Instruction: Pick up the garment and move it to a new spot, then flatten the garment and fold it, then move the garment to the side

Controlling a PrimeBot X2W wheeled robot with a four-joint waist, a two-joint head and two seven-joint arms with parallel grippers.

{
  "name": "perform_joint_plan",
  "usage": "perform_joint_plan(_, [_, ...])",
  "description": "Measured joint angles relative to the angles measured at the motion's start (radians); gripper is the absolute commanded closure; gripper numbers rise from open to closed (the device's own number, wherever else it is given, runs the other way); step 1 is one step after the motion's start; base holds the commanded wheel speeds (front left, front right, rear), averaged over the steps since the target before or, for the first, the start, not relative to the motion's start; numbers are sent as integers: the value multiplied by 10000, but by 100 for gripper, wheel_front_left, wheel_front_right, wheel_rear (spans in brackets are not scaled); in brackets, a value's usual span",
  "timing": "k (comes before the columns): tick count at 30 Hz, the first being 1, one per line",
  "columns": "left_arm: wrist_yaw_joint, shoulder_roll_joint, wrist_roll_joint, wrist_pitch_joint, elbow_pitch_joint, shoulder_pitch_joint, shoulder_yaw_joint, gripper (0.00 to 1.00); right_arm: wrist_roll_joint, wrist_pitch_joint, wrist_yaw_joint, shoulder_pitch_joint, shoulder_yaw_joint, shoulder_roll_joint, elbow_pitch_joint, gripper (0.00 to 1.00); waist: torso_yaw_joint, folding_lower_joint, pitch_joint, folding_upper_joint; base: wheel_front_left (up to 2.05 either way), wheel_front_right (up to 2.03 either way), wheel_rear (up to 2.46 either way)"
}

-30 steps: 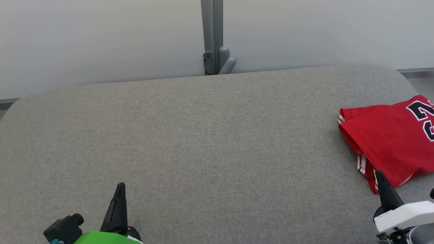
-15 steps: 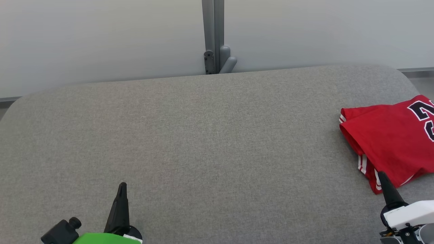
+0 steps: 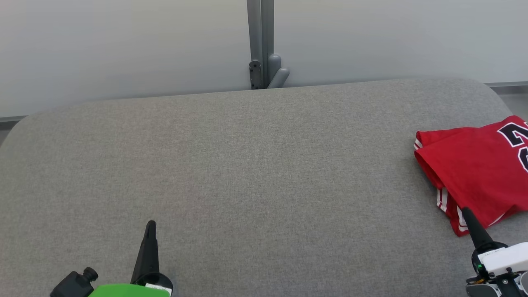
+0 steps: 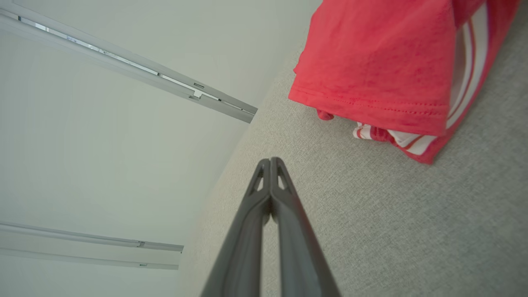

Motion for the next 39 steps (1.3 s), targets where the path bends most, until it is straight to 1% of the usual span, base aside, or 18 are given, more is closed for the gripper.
perform_joint_plan(20, [-251, -249, -1714, -46, -270, 103, 46, 100, 1871, 782, 0, -201, -512, 88, 213, 100, 48, 0, 54, 0, 0, 0, 0])
perform_joint_plan(39, [-433, -449, -3051, -73, -474, 176, 81, 100, 3377, 1423, 0, -369, -953, 199, 389, 100, 94, 0, 105, 0, 0, 0, 0])
